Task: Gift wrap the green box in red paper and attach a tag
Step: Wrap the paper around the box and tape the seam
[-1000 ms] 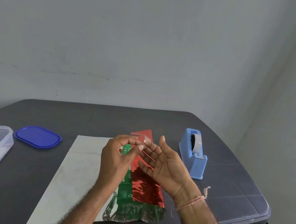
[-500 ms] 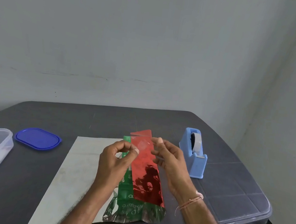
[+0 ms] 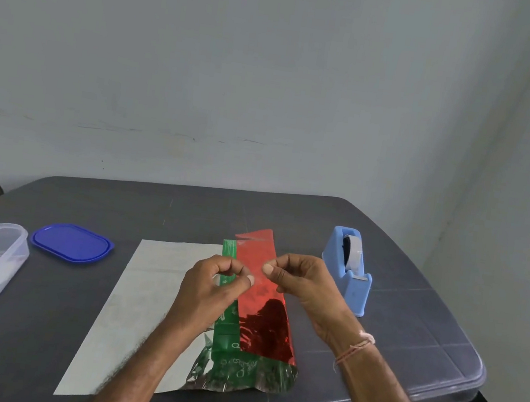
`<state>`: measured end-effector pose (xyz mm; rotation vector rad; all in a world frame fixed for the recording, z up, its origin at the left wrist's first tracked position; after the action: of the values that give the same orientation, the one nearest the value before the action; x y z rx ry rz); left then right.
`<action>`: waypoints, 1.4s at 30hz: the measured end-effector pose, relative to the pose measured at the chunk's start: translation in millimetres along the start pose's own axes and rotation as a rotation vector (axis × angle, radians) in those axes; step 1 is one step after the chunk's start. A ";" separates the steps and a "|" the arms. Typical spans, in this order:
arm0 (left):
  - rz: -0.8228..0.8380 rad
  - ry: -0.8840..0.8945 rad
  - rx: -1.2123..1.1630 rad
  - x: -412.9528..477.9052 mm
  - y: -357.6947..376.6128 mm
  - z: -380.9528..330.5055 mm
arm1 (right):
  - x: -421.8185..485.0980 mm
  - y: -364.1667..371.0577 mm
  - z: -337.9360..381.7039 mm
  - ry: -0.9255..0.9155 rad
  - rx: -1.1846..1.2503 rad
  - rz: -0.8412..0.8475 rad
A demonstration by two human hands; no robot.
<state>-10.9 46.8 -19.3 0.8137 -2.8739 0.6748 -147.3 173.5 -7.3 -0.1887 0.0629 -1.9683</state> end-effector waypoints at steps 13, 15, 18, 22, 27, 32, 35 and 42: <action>0.148 -0.122 -0.156 -14.3 9.5 22.4 | -8.0 6.4 -26.8 0.075 0.196 -0.071; 0.135 -0.123 -0.213 -11.3 7.2 26.8 | -8.7 6.6 -26.6 0.071 0.169 -0.057; 0.095 -0.138 -0.308 -4.5 6.3 28.7 | -8.9 8.4 -25.1 0.073 0.114 -0.027; 0.088 -0.177 -0.326 1.1 11.9 31.5 | -10.6 11.2 -22.7 0.082 0.099 -0.026; 0.185 -0.201 -0.333 -3.4 13.2 44.9 | -13.7 10.1 -17.1 0.091 0.089 0.011; 0.278 -0.208 -0.412 -12.8 10.9 50.9 | -14.3 9.9 -11.6 0.114 0.034 0.064; 0.306 -0.181 -0.376 -12.4 11.0 46.8 | -14.0 9.4 -12.4 0.114 0.020 0.077; 0.256 -0.178 -0.390 -12.4 15.7 40.8 | -11.3 6.1 -23.9 0.100 -0.004 0.046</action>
<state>-6.7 47.0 -64.6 0.4783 -3.1465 0.0449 -141.3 180.4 -32.8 -0.0905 0.1350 -1.9311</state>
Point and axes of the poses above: each hand's wrist, its own x-axis towards the middle knuckle, its own y-axis out of the palm, z = x × y, the point moved 4 cm from there along x, towards the middle knuckle, and after that the axes turned 14 degrees about z, right-handed, at the moved point
